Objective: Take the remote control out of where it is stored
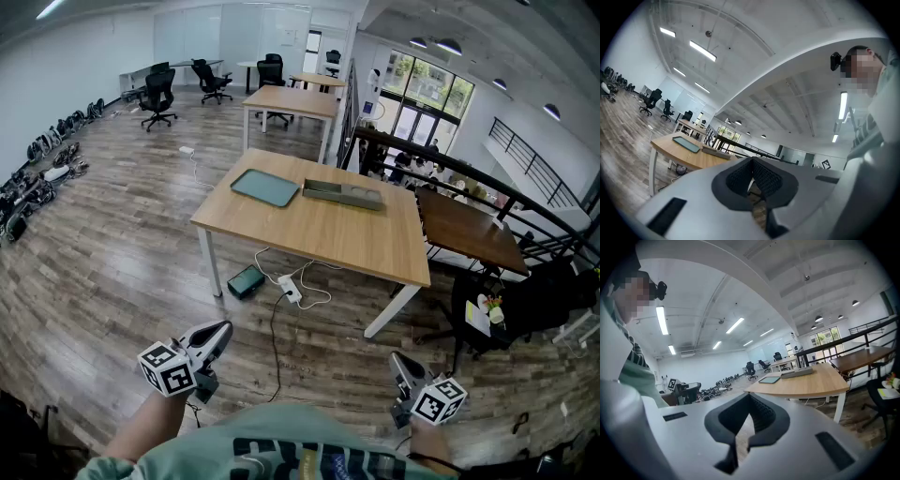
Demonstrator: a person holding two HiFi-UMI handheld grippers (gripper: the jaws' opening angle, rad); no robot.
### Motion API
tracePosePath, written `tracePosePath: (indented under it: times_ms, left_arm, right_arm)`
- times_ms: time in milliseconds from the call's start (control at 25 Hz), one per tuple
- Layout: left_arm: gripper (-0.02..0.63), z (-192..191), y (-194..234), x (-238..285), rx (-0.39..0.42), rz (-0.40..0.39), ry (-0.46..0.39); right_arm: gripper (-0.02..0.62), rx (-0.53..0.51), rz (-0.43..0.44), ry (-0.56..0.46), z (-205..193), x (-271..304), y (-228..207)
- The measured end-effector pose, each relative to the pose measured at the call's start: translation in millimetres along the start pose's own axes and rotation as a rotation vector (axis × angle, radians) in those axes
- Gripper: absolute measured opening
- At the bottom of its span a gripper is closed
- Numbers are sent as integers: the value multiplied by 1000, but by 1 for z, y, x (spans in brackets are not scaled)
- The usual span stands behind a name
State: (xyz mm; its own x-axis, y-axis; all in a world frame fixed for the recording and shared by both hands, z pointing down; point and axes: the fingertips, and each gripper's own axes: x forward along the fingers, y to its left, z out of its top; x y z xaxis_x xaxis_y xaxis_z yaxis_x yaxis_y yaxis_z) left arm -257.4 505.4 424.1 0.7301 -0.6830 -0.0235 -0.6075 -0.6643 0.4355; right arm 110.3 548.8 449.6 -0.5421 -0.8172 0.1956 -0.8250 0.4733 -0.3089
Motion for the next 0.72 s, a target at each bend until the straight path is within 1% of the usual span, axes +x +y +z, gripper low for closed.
tracePosePath:
  times_ms: [480,720]
  left_arm:
    - [-8,7,3,3,5,-3,-8]
    - [-8,7,0,8,11,-3,-2]
  right_arm:
    - [3,-51,6,-7,10,5,2]
    - [3,-81,-1,-23,17,-1,-5]
